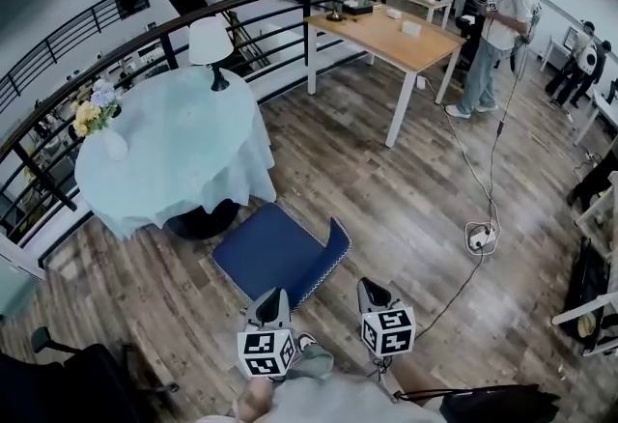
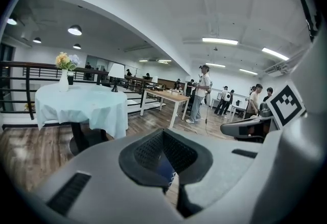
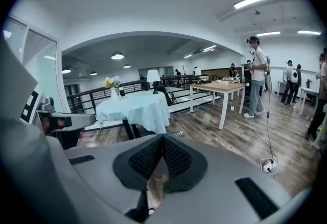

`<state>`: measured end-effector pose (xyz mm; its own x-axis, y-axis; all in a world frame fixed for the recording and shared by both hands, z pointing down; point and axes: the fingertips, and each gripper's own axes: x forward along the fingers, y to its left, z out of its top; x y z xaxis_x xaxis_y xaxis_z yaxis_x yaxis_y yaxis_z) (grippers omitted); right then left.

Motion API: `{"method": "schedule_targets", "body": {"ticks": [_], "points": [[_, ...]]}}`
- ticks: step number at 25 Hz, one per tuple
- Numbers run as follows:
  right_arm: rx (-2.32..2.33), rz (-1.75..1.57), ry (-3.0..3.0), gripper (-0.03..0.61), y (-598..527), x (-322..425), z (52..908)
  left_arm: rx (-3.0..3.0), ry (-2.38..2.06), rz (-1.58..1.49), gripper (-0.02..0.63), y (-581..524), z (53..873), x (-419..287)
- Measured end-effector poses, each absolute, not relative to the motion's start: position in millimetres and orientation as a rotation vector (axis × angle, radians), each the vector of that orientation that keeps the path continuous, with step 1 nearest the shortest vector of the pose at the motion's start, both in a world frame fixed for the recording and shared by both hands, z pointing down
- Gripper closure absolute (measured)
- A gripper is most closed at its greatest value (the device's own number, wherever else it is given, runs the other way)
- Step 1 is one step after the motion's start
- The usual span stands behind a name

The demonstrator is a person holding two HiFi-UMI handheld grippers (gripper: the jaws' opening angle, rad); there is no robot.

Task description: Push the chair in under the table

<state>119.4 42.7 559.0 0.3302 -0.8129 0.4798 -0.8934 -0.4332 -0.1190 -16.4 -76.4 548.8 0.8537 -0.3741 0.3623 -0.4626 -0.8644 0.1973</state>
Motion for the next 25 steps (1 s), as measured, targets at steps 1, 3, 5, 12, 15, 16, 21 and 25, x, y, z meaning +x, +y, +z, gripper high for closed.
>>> {"method": "schedule_targets", "body": {"ticks": [1, 3, 5, 12, 15, 16, 21, 25], "points": [[2.418, 0.729, -1.576, 0.561, 37, 122, 561, 2.744, -0.639, 0.46, 0.609, -80, 550, -13], [2.394, 0.743, -1.597, 0.561, 27, 125, 564, 2.729, -0.649, 0.466, 0.609, -88, 552, -7], [2.361, 0.752, -1.62, 0.561, 18, 128, 568, 2.723, -0.66, 0.466, 0.609, -95, 552, 0], [2.301, 0.722, -1.681, 0.561, -23, 152, 565, 2.717, -0.711, 0.416, 0.609, -130, 546, 24], [2.288, 0.712, -1.702, 0.561, -37, 160, 560, 2.71, -0.727, 0.41, 0.611, -139, 544, 31], [2.282, 0.713, -1.708, 0.561, -40, 161, 560, 2.706, -0.732, 0.412, 0.609, -141, 544, 33], [2.219, 0.75, -1.737, 0.561, -51, 163, 573, 2.686, -0.749, 0.435, 0.609, -147, 552, 36], [2.164, 0.783, -1.779, 0.561, -62, 160, 581, 2.639, -0.797, 0.457, 0.609, -148, 563, 29]]}}
